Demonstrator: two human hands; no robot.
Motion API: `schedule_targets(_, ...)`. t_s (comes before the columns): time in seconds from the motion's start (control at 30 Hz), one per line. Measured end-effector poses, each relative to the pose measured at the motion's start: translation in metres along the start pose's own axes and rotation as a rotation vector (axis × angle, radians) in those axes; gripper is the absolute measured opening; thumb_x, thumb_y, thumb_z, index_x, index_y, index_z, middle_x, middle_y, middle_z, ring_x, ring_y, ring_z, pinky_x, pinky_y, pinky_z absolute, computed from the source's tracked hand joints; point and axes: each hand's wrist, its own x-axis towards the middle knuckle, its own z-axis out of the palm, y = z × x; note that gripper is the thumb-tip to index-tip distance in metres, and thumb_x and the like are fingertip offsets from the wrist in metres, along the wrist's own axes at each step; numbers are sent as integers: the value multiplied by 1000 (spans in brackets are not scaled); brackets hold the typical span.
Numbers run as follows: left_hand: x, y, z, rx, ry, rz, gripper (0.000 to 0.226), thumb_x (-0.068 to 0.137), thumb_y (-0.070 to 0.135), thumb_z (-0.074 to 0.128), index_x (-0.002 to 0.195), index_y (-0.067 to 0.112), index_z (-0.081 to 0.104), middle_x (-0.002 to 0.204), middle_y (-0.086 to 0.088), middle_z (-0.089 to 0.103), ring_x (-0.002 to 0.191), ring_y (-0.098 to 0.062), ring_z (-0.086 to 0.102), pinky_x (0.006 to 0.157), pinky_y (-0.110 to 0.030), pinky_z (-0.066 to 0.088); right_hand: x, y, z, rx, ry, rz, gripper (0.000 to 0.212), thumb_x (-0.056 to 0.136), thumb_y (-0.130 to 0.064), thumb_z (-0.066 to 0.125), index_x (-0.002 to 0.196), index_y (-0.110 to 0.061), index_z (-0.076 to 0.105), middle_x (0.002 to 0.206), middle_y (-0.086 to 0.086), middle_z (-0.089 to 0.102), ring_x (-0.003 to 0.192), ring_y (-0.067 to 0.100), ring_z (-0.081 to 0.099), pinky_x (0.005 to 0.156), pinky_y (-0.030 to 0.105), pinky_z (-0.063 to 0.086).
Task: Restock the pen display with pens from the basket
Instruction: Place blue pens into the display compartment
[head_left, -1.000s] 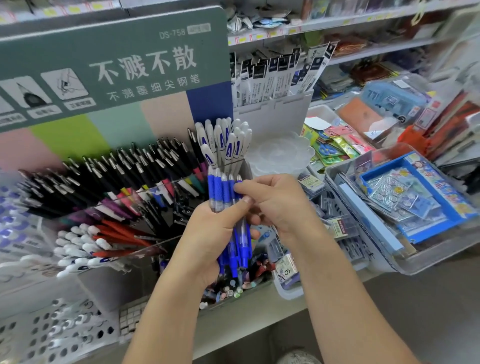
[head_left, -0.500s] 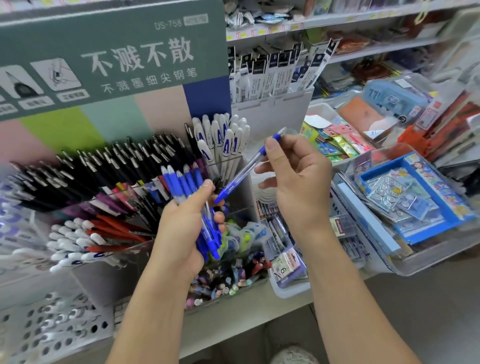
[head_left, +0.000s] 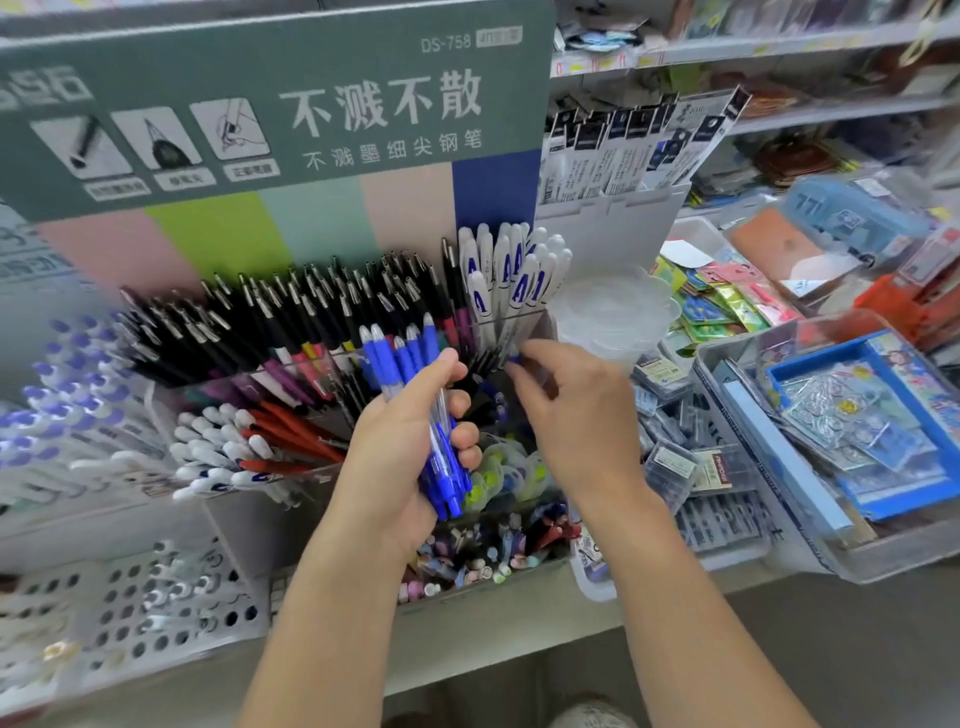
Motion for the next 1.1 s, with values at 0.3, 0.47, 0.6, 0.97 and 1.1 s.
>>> schedule_targets(0.3, -2, -3, -3, -18, -40, -17, 26, 99, 36, 56, 98, 10, 57, 60, 2, 46, 43, -10, 42, 39, -21, 39, 9, 4, 9, 29, -227, 174, 16, 93, -31, 66, 102, -25, 77, 89, 0, 76, 82, 26, 69, 73, 42, 56)
schedule_targets(0.47, -3, -3, -2, 71, -56, 13, 22, 99, 31, 57, 98, 9, 58, 62, 0, 50, 46, -13, 45, 41, -24, 42, 9, -4, -13, 341, -213, 312, 14, 98, -18, 63, 93, -26, 75, 83, -6, 77, 68, 5, 67, 74, 36, 59)
schedule_targets(0.6, -5, -5, 1, 150, -99, -1, 20, 97, 31, 61, 95, 11, 58, 62, 0, 53, 47, -14, 46, 43, -25, 42, 16, -22, -40, 649, -157, 515, 18, 94, -33, 69, 85, -20, 76, 73, -1, 74, 50, 6, 52, 47, 16, 43)
schedule_targets(0.97, -7, -15, 9, 331, -170, -24, 16, 95, 22, 66, 89, 8, 61, 59, -4, 56, 43, -15, 48, 41, -24, 41, 7, -32, -40, 883, -369, 819, 12, 87, -17, 75, 77, -11, 72, 63, 3, 59, 47, 10, 45, 40, 16, 36)
schedule_targets(1.1, -11, -14, 12, 270, -130, -37, 24, 99, 30, 59, 90, 9, 64, 64, -8, 65, 46, -19, 55, 41, -25, 46, 8, -30, -41, 889, -278, 832, 22, 89, -15, 68, 68, -12, 66, 63, 4, 59, 45, 9, 43, 46, 23, 30)
